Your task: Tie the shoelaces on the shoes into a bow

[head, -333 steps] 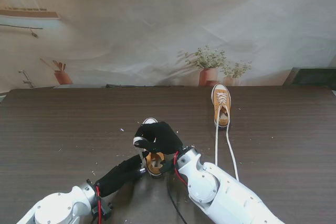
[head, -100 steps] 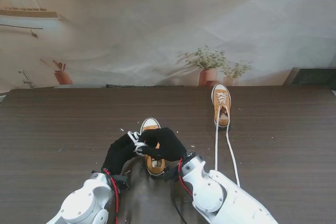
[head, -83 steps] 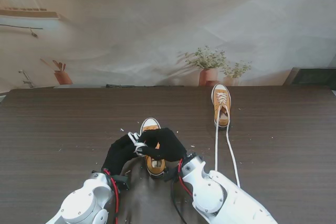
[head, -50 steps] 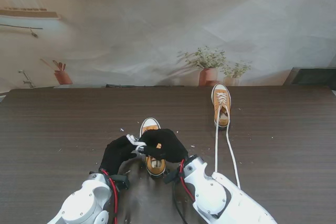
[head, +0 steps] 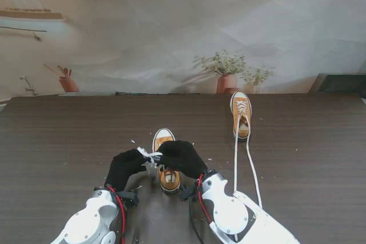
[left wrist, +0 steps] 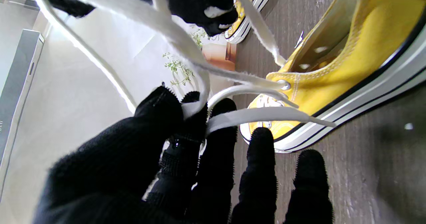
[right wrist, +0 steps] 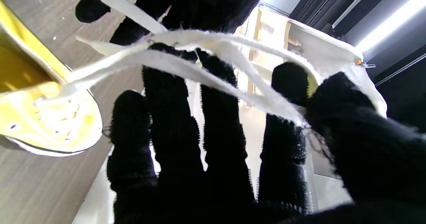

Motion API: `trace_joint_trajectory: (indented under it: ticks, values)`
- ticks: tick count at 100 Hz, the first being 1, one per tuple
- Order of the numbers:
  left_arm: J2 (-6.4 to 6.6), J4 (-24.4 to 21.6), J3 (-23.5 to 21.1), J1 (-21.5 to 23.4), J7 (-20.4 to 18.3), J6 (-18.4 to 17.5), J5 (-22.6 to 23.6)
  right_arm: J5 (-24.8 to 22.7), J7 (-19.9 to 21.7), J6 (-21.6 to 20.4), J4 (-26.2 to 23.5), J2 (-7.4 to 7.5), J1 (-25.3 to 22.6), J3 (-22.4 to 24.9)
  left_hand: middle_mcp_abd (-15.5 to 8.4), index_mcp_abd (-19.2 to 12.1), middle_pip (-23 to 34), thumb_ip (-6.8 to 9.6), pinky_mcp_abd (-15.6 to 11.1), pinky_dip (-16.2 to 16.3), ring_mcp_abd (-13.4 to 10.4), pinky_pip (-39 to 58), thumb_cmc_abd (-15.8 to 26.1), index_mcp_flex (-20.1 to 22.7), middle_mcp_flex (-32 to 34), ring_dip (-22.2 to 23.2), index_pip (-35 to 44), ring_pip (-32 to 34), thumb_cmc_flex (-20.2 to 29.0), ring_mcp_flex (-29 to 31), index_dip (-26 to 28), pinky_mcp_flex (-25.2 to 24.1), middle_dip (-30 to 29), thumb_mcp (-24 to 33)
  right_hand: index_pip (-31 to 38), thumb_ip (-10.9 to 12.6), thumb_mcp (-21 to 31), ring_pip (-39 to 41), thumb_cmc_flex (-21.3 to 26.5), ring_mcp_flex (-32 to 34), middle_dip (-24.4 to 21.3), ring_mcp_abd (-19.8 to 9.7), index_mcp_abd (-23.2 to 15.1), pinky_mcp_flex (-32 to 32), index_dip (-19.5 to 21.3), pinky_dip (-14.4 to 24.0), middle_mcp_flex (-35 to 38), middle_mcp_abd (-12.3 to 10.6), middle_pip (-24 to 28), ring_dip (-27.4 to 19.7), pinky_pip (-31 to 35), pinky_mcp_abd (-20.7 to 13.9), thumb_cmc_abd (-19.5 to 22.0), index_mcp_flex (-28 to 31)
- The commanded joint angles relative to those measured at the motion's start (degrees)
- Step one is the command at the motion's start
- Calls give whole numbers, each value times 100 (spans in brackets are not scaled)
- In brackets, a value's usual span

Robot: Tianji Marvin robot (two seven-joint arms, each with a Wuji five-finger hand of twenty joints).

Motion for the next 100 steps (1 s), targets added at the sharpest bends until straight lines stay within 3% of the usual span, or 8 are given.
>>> trace_joint_trajectory:
  ticks: [1,20,26,60,69,76,83,100]
  values:
    - [-5,-33,-5,29,-19,-15,12,-36,51,20,-3,-17,-46,6,-139,-522,66,-108,130,-41,-82,85,-150,215,120,-162,-53,156,-59,95,141,36,-105,-12,173,26,-195,-48,34,24,23,48,-263,-83,-71,108,-96,-9,-13,-6,-26,87,-70,330]
    - [0,-38,-29,53,-31,-39,14,-17,81,64,6,-8,-59,16,-165,-499,32,-83,95,-38,-81,76,-88,170,28,-184,-102,119,12,7,157,-29,-95,-97,-233,53,-150,-172,-474,-74,26,264,-31,-275,-59,176,-99,135,-80,27,-95,278,262,630]
    - [2,-39,-33,57,-35,-46,17,-78,47,83,16,-10,-53,15,-172,-503,29,-79,93,-34,-85,79,-60,156,1,-186,-112,115,32,-4,160,-35,-84,-140,-519,174,-307,-181,-651,-71,42,249,69,-255,106,204,-81,123,-99,47,-93,277,365,756]
    - [3,-39,-54,65,-27,-86,41,-411,-165,164,57,-30,-48,9,-205,-478,15,-24,79,-10,-76,84,18,109,-84,-189,-125,88,146,-62,161,-74,-38,-343,-665,293,-373,-126,-750,37,82,223,239,-88,429,193,174,103,-73,72,-61,342,36,1229]
    - [6,-34,-61,66,-33,-101,53,-497,-220,191,72,-34,-49,4,-208,-478,16,-13,75,-5,-77,85,32,98,-96,-186,-125,87,167,-68,158,-80,-27,-378,-672,461,-310,-104,-826,65,94,234,291,-35,550,163,265,100,-76,73,-64,388,-49,1471]
    - [4,-42,-63,69,-26,-99,44,-563,-257,212,77,-35,-52,5,-201,-465,17,-4,78,-3,-69,81,43,94,-103,-185,-124,83,185,-84,156,-93,-19,-402,-612,171,-275,-85,-634,82,107,167,227,13,493,133,295,50,-98,75,-53,346,-338,1401]
    - [9,-41,-70,72,-45,-104,47,-596,-285,250,70,-37,-59,6,-202,-458,15,3,79,2,-68,81,60,85,-117,-184,-122,81,201,-92,157,-96,-11,-440,-278,-82,-147,-80,-459,91,137,145,200,42,155,87,309,21,-94,70,-38,346,-640,1276]
    - [14,-48,-79,80,-68,-121,35,-709,-313,352,45,-26,-72,10,-217,-460,14,21,68,12,-61,81,82,74,-140,-181,-120,74,232,-104,157,-108,8,-500,185,-244,36,-35,-141,107,170,67,109,136,51,48,359,-61,-33,88,-40,305,-1110,1127]
